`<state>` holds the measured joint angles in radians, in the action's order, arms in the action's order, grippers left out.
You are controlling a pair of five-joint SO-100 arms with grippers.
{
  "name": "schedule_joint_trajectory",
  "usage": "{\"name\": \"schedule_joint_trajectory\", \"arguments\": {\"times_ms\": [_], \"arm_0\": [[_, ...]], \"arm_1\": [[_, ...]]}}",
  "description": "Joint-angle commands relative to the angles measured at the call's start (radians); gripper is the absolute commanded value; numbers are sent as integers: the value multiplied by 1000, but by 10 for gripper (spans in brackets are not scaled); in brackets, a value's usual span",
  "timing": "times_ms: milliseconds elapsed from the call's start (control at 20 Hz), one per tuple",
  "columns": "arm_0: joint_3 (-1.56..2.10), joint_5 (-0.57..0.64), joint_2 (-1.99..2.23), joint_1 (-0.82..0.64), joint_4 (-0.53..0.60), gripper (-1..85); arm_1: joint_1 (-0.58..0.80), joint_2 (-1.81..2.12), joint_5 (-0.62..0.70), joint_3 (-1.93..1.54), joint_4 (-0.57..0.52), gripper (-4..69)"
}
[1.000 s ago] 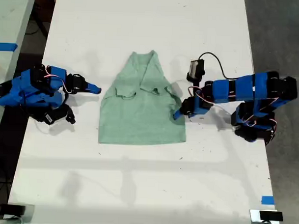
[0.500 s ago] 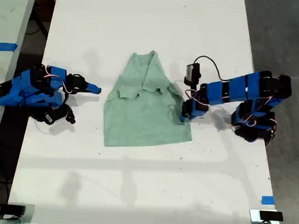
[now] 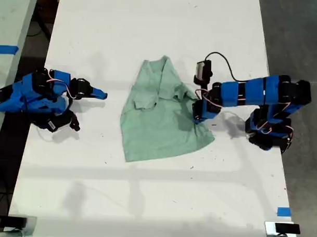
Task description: Fold t shirt
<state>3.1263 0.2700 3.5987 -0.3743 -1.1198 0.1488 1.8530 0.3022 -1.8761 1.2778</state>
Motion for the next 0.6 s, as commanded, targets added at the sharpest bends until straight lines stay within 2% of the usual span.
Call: {"name": "schedule_joint_trajectory", "arguments": {"times_ms": [0, 400, 450, 500, 550], "arm_0": [[-9, -6, 8, 2, 11, 0], [-9, -6, 8, 2, 11, 0], [-9, -6, 8, 2, 11, 0], [-9, -6, 8, 2, 11, 0], [-9, -6, 8, 2, 11, 0]], "arm_1": [[-31, 23, 95, 216, -18, 10], [-110, -460, 176, 660, 18, 19], [-118, -505, 179, 706, 35, 164], [-123, -528, 181, 738, 51, 223], [-123, -525, 178, 744, 58, 231]]}}
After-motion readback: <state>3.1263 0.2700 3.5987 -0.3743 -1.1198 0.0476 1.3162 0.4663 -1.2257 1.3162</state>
